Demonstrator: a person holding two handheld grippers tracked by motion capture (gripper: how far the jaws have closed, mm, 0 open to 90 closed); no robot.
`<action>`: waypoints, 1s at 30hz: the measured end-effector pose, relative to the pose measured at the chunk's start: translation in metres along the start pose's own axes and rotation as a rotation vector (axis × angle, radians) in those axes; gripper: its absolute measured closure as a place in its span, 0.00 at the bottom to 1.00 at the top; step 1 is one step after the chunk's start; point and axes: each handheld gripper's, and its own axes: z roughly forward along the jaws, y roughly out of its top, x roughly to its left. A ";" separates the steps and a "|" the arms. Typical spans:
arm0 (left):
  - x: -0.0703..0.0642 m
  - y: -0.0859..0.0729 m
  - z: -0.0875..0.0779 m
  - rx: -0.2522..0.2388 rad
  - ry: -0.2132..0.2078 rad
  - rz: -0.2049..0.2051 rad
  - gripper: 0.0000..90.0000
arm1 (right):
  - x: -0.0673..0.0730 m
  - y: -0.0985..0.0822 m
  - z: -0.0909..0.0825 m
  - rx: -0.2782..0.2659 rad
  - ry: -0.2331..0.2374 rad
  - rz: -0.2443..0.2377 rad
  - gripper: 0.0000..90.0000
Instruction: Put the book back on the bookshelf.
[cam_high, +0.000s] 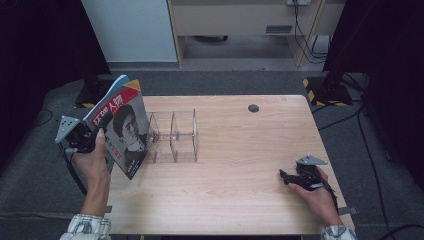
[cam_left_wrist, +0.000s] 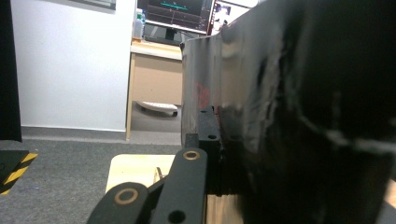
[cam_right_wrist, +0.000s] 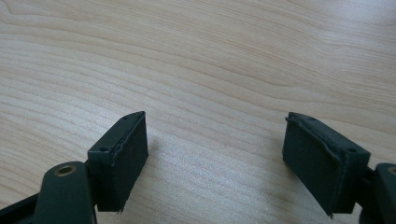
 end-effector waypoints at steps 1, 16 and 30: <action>0.001 -0.001 0.000 -0.004 -0.003 -0.003 0.96 | 0.000 0.000 0.000 -0.002 -0.001 0.000 0.25; 0.005 -0.016 0.000 -0.025 -0.010 -0.033 0.96 | 0.001 -0.001 -0.001 0.000 -0.003 0.001 0.25; 0.006 -0.022 0.002 -0.036 -0.006 -0.047 0.96 | 0.001 -0.001 -0.001 -0.001 -0.004 0.001 0.25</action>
